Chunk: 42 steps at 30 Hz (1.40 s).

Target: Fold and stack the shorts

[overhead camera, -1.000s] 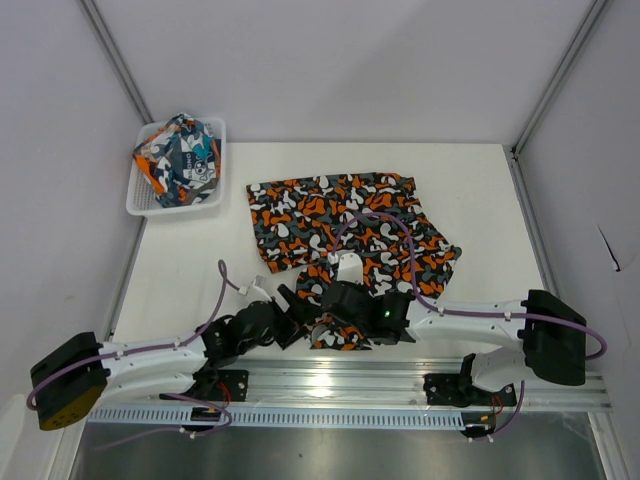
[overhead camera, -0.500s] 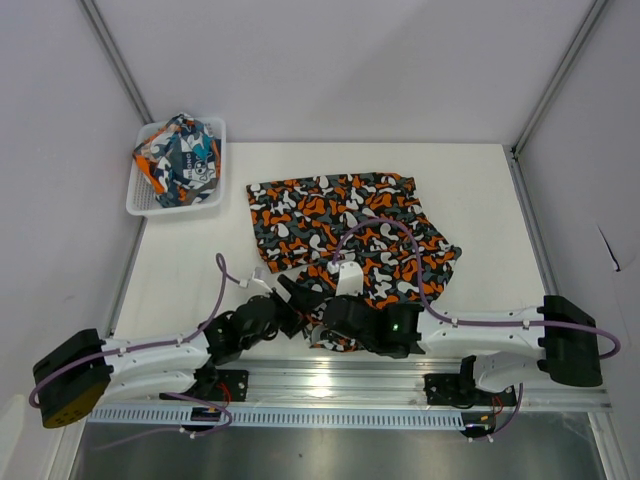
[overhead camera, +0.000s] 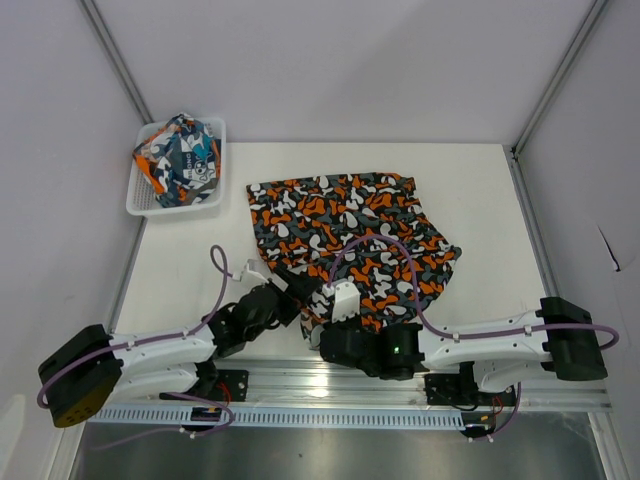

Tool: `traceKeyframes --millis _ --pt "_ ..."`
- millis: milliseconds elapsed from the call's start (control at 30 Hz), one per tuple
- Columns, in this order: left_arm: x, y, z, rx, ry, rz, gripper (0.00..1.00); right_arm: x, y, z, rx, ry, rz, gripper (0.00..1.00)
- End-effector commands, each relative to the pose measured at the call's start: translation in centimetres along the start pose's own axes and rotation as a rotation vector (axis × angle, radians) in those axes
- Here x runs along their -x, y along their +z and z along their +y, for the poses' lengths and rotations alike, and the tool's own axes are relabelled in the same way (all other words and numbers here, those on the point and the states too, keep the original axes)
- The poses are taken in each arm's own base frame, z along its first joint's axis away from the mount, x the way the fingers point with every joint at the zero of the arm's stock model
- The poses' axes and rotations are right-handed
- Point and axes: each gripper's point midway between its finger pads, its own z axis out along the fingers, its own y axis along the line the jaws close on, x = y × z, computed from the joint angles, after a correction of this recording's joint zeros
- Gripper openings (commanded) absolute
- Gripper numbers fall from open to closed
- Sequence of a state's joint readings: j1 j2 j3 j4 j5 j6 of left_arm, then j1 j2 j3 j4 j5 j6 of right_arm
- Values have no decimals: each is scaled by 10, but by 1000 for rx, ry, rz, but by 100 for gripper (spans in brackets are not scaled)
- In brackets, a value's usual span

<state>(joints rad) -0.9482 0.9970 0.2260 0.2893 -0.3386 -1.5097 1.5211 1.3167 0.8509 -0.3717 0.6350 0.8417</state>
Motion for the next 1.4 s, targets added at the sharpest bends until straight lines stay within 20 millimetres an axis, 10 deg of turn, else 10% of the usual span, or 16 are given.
traceKeyframes --millis 0,500,900,1367 --pt "16 6 -14 -17 27 -80 98 6 -1 3 -27 11 -56 0" --pt "28 23 -4 16 6 -93 70 7 -7 8 -23 -10 -75 0" --pt "48 27 -3 84 43 -148 0 7 -8 7 -28 -14 -82 0" --pt "92 17 8 224 152 -267 0 9 -11 2 -47 -19 -89 0"
